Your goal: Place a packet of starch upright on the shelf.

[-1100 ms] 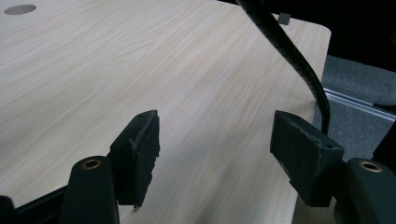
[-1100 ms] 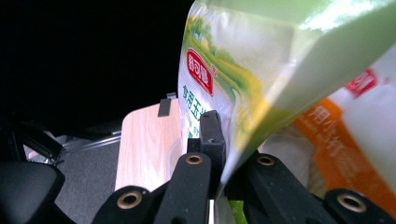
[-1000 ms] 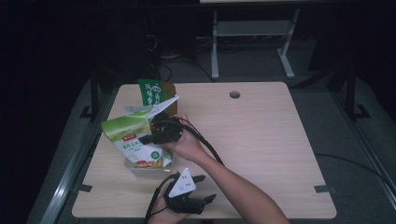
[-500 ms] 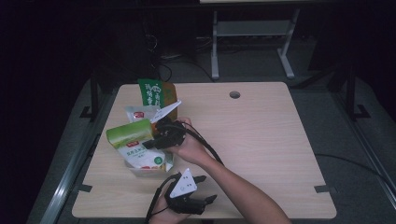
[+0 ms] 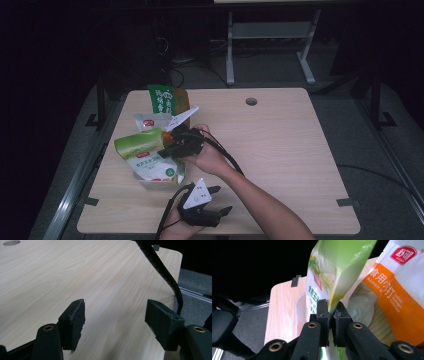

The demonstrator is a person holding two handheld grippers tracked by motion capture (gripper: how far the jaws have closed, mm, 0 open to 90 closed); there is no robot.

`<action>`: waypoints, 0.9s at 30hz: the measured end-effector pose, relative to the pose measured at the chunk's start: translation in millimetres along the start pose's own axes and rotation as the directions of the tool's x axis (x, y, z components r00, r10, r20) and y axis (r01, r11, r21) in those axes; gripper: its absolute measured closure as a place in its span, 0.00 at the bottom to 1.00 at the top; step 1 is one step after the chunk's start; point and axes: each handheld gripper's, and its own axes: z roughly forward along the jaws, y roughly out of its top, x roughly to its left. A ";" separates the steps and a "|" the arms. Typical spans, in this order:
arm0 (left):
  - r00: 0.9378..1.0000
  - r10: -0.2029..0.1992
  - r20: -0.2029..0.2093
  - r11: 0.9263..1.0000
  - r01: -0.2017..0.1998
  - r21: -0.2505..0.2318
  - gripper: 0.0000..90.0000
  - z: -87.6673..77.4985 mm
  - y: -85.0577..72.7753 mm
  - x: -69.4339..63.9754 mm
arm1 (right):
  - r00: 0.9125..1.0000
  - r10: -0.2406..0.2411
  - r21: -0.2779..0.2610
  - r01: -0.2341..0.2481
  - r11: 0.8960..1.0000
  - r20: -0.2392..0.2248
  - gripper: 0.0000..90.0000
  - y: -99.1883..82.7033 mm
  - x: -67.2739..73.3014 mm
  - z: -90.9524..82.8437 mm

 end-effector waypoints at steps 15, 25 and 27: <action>1.000 -0.003 0.000 1.000 0.003 0.002 0.34 1.1 -0.3 0.5 | 1.000 0.005 0.014 -0.005 1.000 -0.001 0.97 -11.4 -1.2 -2.3; 1.000 -0.003 0.005 1.000 0.003 0.007 0.34 2.9 -0.4 -0.8 | 1.000 0.010 0.020 -0.010 1.000 0.008 0.93 -20.1 -4.7 -5.8; 1.000 -0.001 0.004 1.000 0.001 0.005 0.34 2.8 -0.5 -0.7 | 1.000 0.010 0.013 -0.010 1.000 0.005 0.92 -19.7 -5.0 -6.2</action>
